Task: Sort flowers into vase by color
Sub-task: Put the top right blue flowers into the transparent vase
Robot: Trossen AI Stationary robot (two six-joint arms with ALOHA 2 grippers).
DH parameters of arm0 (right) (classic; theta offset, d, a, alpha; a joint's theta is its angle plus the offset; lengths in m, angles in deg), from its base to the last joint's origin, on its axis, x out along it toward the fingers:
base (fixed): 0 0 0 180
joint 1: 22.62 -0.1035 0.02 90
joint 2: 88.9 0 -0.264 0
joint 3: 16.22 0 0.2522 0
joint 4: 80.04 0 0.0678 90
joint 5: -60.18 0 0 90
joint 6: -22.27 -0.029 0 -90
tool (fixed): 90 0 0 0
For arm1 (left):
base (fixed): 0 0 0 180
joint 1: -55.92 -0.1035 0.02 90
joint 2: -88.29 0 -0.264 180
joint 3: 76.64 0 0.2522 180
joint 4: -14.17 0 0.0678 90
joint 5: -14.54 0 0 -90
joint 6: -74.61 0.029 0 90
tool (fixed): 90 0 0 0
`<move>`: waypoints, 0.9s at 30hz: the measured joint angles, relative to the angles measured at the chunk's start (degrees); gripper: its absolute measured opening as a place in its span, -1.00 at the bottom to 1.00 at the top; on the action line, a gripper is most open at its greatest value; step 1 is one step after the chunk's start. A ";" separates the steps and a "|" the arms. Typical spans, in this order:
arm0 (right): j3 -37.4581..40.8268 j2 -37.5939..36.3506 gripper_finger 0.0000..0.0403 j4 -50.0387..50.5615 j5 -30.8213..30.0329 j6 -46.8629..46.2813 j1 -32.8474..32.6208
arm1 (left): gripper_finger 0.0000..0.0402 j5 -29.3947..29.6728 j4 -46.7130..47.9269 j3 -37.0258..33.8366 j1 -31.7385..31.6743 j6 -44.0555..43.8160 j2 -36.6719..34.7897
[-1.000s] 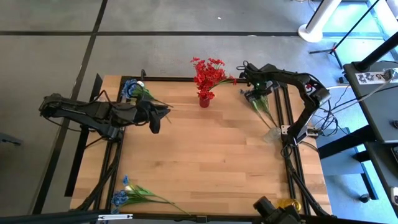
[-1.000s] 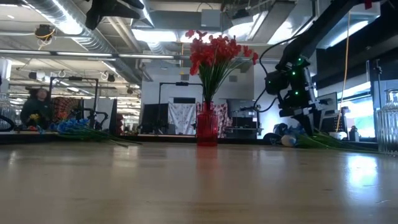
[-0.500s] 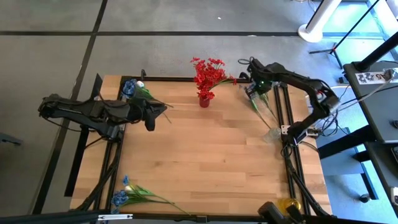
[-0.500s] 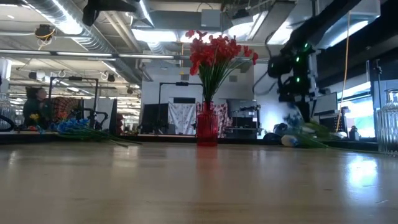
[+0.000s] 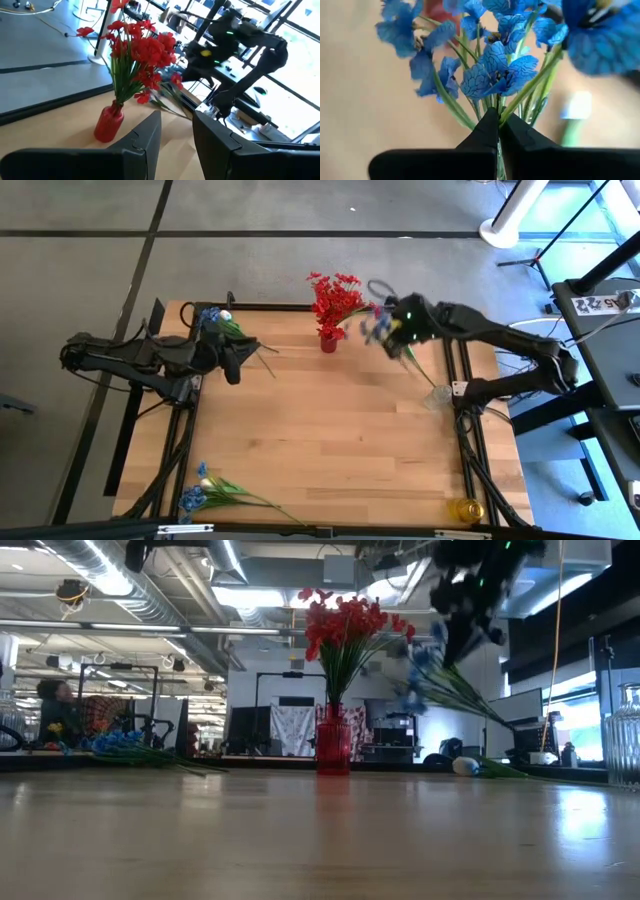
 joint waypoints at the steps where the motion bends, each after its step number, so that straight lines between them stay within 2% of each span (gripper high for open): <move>1: 0.00 -0.19 -0.99 0.38 1.15 -1.96 -2.75 | -0.46 0.00 -0.01 0.00 0.00 0.00 -0.15; 9: 3.55 2.24 -0.99 1.73 3.38 -19.97 -22.24 | -0.46 0.04 -0.09 0.00 0.00 0.69 -0.56; 13: 6.59 5.81 -0.99 0.70 1.99 -25.42 -27.75 | -0.46 0.02 -0.14 0.00 0.02 1.49 -0.56; 17: 9.32 10.69 -0.91 -3.27 1.93 -24.95 -31.19 | -0.46 -1.17 -2.64 0.00 0.04 1.56 -0.53; 21: 10.16 16.20 -0.71 -4.95 2.32 -24.40 -32.74 | -0.46 -5.08 -8.09 0.00 0.77 3.82 -0.10; 27: 10.14 19.70 -0.19 -3.84 6.10 -22.53 -32.61 | -0.46 -5.20 -9.57 0.00 4.29 4.52 0.66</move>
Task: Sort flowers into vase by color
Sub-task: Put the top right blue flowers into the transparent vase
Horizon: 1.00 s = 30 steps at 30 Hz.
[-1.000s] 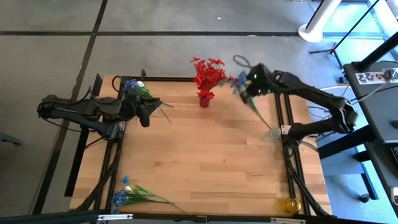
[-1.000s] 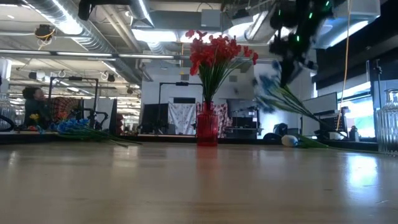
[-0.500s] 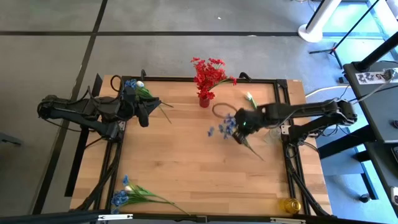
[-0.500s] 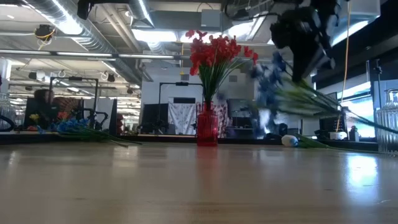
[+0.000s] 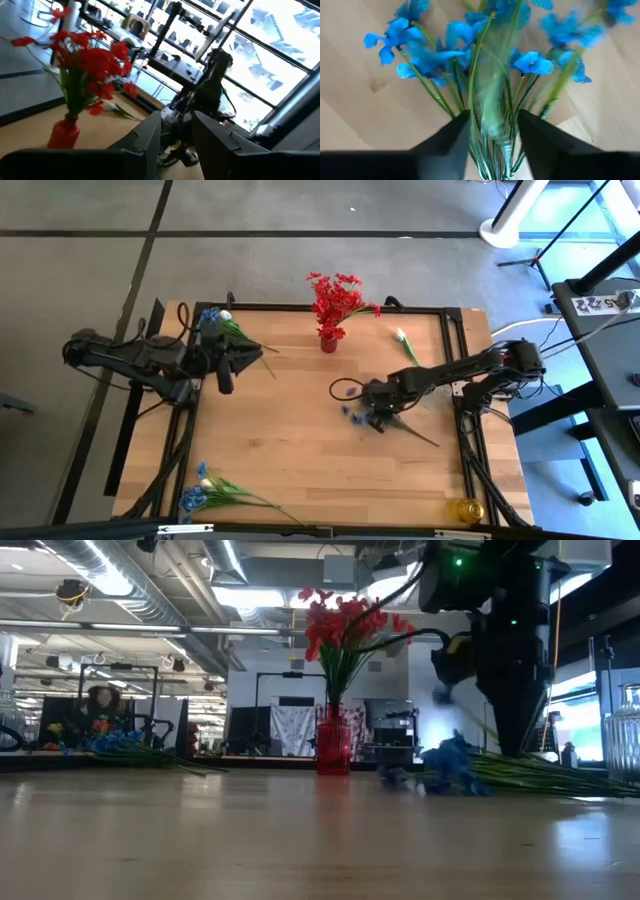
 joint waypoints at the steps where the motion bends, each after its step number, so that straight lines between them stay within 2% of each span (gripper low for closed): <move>1: 0.00 0.02 -0.09 0.02 0.21 0.81 0.00 | -0.46 0.03 -0.14 0.00 0.76 -0.43 0.19; 7: 2.55 0.11 0.33 -0.90 0.37 3.73 -0.02 | -0.46 0.09 -4.66 0.00 4.83 -1.11 2.06; 12: 5.86 1.22 0.35 -1.24 0.48 3.86 -0.04 | -0.46 0.10 -8.14 0.00 7.00 0.26 3.54; 15: 7.42 1.79 0.23 -3.29 0.25 4.02 -0.04 | -0.46 0.08 -8.79 0.00 7.75 0.38 3.79; 19: 7.47 2.45 -0.05 -4.44 -1.06 4.34 -0.02 | -0.46 0.13 -9.17 0.00 8.35 -0.07 3.72; 24: 3.77 2.48 -0.58 -6.10 -3.24 7.20 0.01 | -0.46 0.10 -9.27 0.00 8.71 -5.14 3.65; 27: -0.35 0.01 -0.91 -4.82 -3.32 9.27 0.04 | -0.46 0.10 -9.61 0.00 8.69 -5.98 3.65; 30: -4.61 -5.54 -0.90 -4.82 -3.32 12.12 0.02 | -0.46 0.10 -9.55 0.00 8.69 -5.98 3.65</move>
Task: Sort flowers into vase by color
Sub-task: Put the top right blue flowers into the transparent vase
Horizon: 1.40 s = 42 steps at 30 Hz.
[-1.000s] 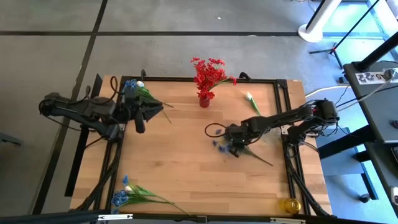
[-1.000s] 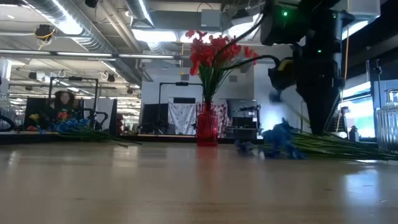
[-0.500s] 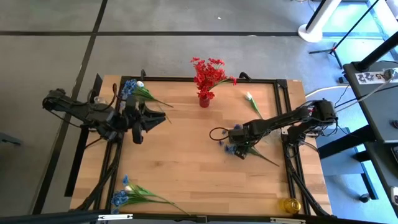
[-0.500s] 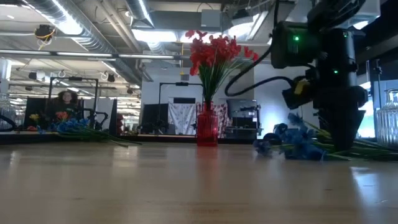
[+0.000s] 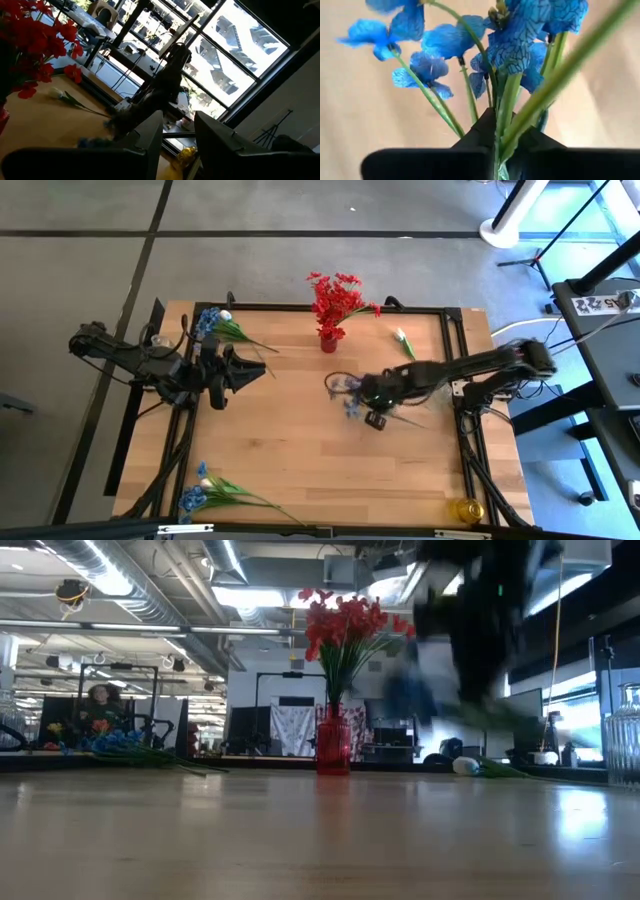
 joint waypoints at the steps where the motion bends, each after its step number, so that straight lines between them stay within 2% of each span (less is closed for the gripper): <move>1: -1.10 -2.65 -0.88 0.14 -0.01 1.09 0.00 | -0.46 0.00 -0.01 0.00 0.00 0.00 0.00; 7: -2.01 -24.10 -0.96 -1.25 -3.06 8.75 -0.03 | -0.46 0.35 -2.15 0.00 -0.09 1.09 0.08; 13: 1.96 -42.84 -0.97 -10.28 1.35 16.08 0.00 | -0.46 0.37 -3.12 0.00 -0.09 1.85 0.11; 17: 4.26 -51.82 -0.96 -10.24 2.62 17.32 0.00 | -0.46 0.41 -3.30 0.00 -0.09 1.86 0.29; 23: 4.28 -61.29 -0.98 -7.94 3.58 16.98 0.00 | -0.46 0.48 -6.98 -0.02 -1.11 4.23 2.43; 28: 4.33 -66.56 -0.99 -4.16 3.59 15.93 0.00 | -0.46 0.45 -9.33 -0.02 -3.02 7.63 5.42; 35: 4.26 -73.35 -0.99 -1.60 3.60 15.32 0.00 | -0.46 0.33 -9.70 -0.02 -4.94 7.80 8.60; 42: 4.33 -78.64 -0.99 12.23 -9.36 15.55 0.00 | -0.46 0.35 -9.82 -0.02 -5.94 7.85 8.85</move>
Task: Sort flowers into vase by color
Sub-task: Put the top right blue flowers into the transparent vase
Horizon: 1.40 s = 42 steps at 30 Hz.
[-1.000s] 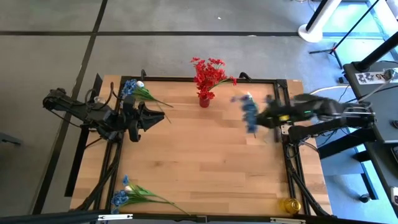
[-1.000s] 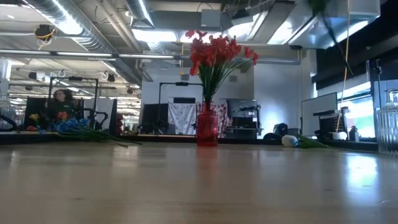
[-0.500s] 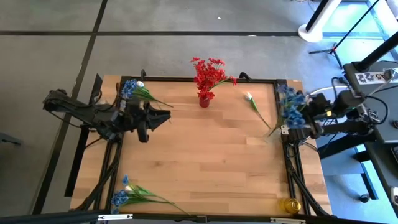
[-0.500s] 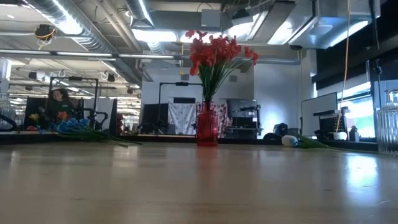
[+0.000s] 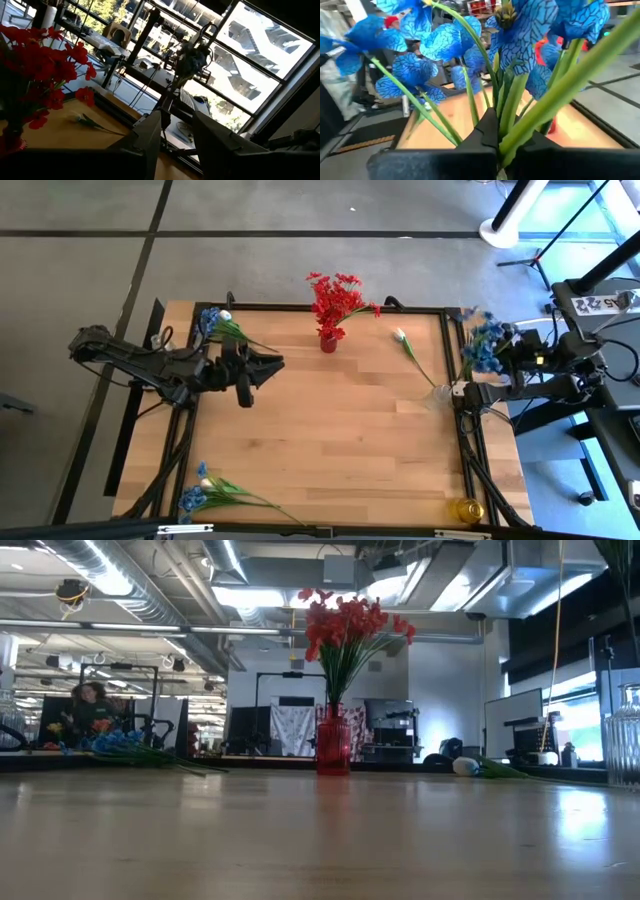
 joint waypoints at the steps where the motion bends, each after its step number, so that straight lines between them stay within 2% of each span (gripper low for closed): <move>1: 0.00 -0.25 -0.99 0.33 -0.83 -0.01 0.00 | -0.46 0.01 -0.01 0.00 -0.10 0.00 0.00; 6: 0.64 -0.42 -0.99 2.91 -2.82 -0.07 0.00 | -0.46 0.02 -0.01 0.00 -0.15 0.02 0.00; 15: 6.70 -0.36 -0.98 2.79 -4.65 -0.24 0.00 | -0.46 0.04 -0.83 0.00 -0.15 0.04 0.00; 19: 6.83 0.84 -0.86 3.20 -4.64 -2.61 0.00 | -0.46 -1.15 -3.43 0.00 -0.15 2.18 -0.07; 23: 5.16 5.13 -0.61 6.82 -4.15 -6.42 0.00 | -0.46 -3.12 -8.56 0.00 -1.06 7.21 -0.09; 27: 1.50 12.04 -0.30 14.39 -1.58 -10.23 0.00 | -0.46 -2.90 -14.75 0.04 -3.39 7.47 0.48; 30: -3.22 17.65 -0.09 21.76 1.40 -11.71 0.00 | -0.46 -4.61 -18.42 0.04 -4.64 1.58 2.26; 33: -9.24 22.99 0.10 27.09 3.43 -12.17 0.00 | -0.46 -9.64 -18.47 0.04 -5.51 -1.06 3.94; 36: -15.36 27.09 0.23 30.81 3.43 -11.92 0.00 | -0.46 -10.71 -16.61 0.04 -5.90 0.43 4.98; 38: -18.76 28.91 0.28 32.86 2.64 -11.69 0.00 | -0.46 -8.15 -14.48 0.04 -6.46 -0.64 5.14; 42: -24.02 30.29 0.32 33.90 0.07 -11.62 0.00 | -0.46 0.73 -5.61 0.04 -9.94 -6.44 5.09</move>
